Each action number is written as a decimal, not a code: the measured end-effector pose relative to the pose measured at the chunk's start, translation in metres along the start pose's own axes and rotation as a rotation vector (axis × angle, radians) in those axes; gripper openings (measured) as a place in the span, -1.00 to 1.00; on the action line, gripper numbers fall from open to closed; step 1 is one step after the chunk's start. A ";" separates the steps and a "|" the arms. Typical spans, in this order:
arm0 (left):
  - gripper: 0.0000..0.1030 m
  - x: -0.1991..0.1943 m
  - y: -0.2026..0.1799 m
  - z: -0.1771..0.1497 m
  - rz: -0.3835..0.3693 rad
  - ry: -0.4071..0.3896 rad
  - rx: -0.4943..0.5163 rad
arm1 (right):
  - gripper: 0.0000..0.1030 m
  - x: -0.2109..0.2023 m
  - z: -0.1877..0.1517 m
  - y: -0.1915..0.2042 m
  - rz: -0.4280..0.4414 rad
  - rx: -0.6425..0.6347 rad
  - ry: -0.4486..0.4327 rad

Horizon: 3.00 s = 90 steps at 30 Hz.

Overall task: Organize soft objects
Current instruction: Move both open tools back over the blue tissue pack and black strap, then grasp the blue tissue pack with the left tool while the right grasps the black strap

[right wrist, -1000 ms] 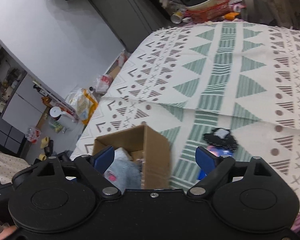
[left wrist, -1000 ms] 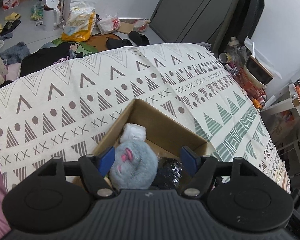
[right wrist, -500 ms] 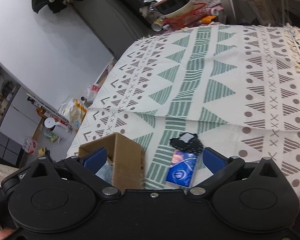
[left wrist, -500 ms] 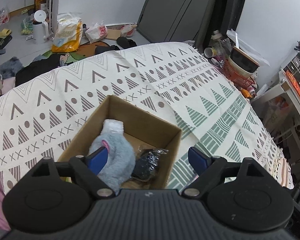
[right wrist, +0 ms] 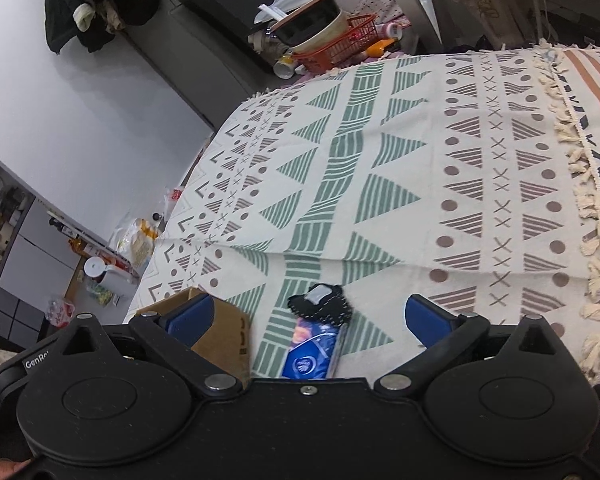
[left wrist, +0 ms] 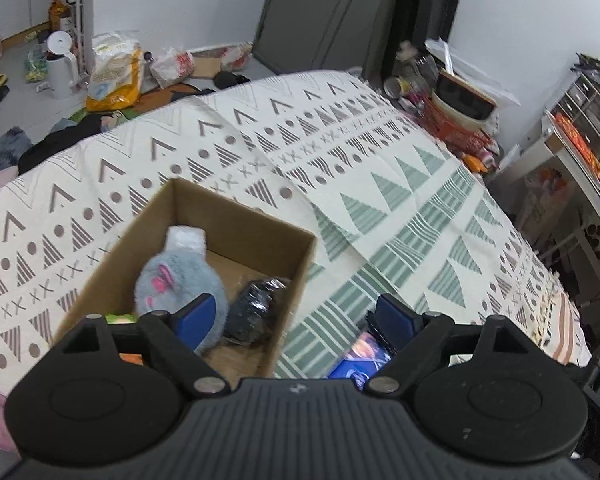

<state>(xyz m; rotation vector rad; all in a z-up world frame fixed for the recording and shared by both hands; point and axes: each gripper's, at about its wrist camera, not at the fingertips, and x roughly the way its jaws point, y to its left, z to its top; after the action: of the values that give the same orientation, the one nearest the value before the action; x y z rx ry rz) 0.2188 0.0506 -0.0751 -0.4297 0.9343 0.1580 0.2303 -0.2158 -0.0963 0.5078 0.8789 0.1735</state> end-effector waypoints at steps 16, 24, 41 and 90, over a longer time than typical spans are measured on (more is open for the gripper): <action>0.62 0.021 -0.049 -0.023 -0.050 0.055 0.078 | 0.86 0.012 0.013 -0.035 0.062 0.004 0.063; 0.53 0.039 -0.067 -0.037 -0.044 0.084 0.110 | 0.62 0.033 0.013 -0.056 0.163 0.096 0.094; 0.53 0.105 -0.081 -0.060 0.023 0.184 0.171 | 0.26 0.080 0.006 -0.078 0.157 0.204 0.195; 0.10 0.111 -0.068 -0.066 0.033 0.220 0.136 | -0.50 0.117 -0.005 -0.056 0.184 0.158 0.258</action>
<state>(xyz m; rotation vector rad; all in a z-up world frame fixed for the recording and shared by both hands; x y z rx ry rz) 0.2563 -0.0451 -0.1787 -0.3101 1.1615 0.0773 0.2975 -0.2222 -0.2072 0.7260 1.1030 0.3450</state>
